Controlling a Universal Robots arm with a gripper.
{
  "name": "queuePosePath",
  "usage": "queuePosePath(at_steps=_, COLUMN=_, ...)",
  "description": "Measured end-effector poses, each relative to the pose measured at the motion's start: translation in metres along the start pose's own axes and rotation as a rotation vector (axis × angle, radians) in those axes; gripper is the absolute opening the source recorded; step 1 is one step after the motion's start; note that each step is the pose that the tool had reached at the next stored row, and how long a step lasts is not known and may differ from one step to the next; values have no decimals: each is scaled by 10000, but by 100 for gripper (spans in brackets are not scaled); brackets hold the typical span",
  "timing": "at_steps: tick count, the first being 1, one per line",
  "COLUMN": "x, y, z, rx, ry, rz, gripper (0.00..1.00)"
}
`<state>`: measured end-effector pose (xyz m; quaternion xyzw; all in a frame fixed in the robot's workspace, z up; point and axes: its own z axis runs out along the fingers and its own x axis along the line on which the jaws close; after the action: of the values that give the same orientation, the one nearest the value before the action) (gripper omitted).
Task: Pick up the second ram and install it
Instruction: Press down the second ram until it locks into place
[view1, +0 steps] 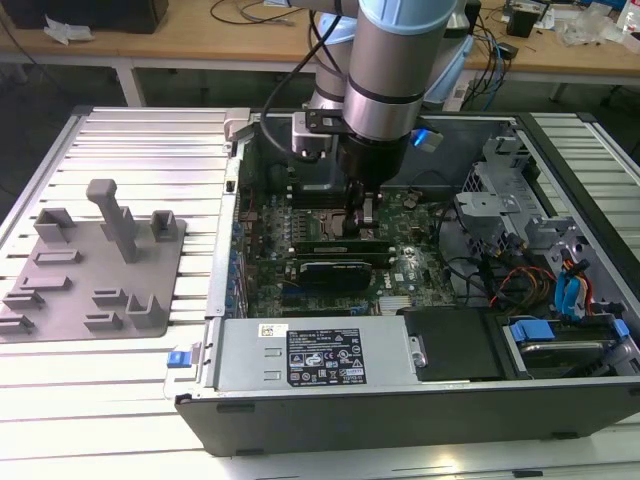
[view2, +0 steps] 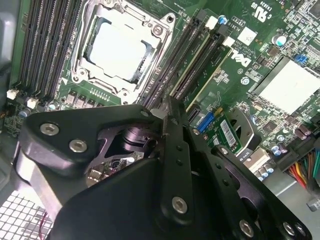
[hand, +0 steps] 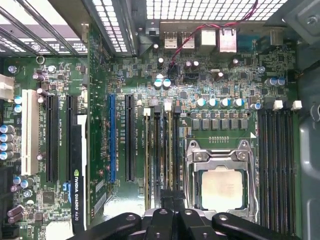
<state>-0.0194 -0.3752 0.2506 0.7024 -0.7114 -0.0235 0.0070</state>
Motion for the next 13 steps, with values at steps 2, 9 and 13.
queuePosePath(at_steps=2, x=0, y=-7, z=0, rx=0, ry=0, rz=0, gripper=8)
queuePosePath(at_steps=9, x=-1, y=-48, z=-2, rx=-1, ry=0, rz=1, gripper=8)
queuePosePath(at_steps=13, x=-2, y=-167, z=-7, rx=0, ry=-1, rz=0, gripper=8)
